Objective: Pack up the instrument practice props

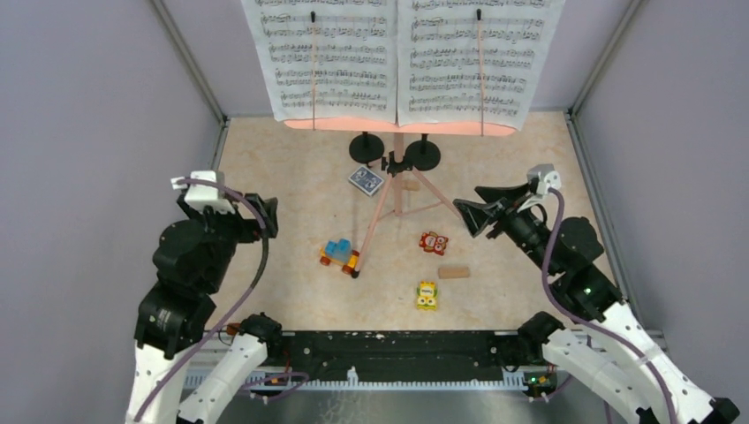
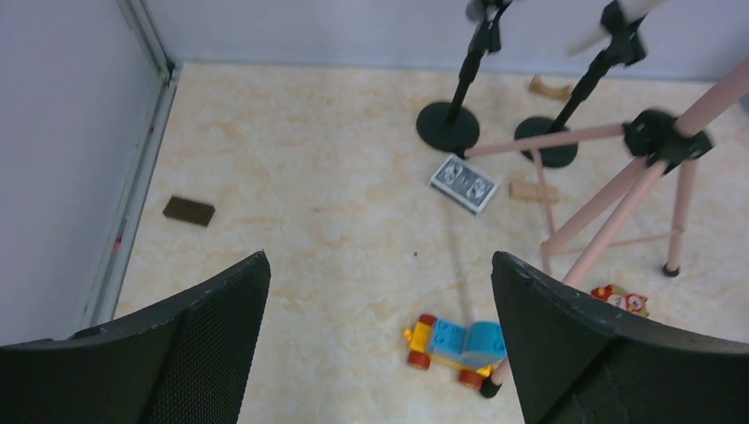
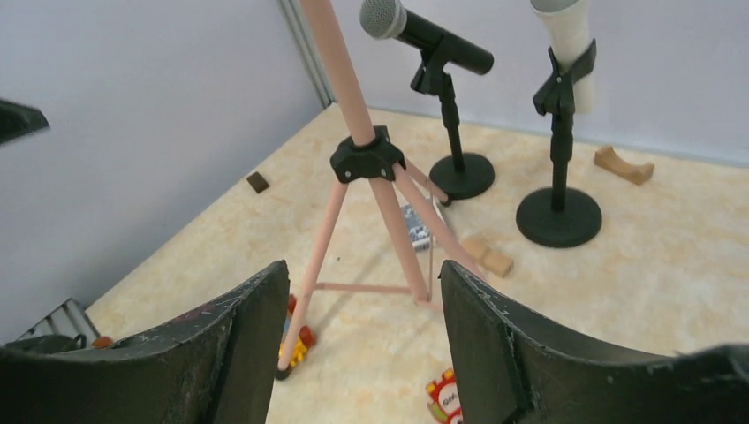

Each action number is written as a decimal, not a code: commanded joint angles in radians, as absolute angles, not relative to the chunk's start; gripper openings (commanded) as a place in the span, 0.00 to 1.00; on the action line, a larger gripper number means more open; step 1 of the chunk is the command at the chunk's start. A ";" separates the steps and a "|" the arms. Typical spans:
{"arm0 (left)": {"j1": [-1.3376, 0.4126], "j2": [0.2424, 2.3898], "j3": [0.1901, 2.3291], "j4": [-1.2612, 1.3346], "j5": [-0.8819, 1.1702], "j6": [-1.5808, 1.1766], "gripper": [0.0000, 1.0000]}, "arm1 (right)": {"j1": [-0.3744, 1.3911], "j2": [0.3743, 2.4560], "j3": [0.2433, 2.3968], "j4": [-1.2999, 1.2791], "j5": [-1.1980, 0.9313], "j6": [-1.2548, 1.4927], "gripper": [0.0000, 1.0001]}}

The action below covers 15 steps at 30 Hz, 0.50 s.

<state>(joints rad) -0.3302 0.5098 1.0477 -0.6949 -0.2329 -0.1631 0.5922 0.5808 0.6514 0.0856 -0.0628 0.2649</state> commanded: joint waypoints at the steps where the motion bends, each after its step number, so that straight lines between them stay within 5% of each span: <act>1: -0.328 0.630 1.268 -0.762 -0.164 -0.172 0.99 | 0.585 0.521 0.813 -0.395 -0.049 0.306 0.63; 7: -0.329 0.774 1.517 -0.799 0.045 -0.166 0.99 | 0.585 0.568 1.065 -0.592 -0.200 0.277 0.63; 15: -0.331 0.947 1.718 -0.618 0.471 -0.215 0.99 | 0.586 0.696 1.365 -0.712 -0.137 0.309 0.60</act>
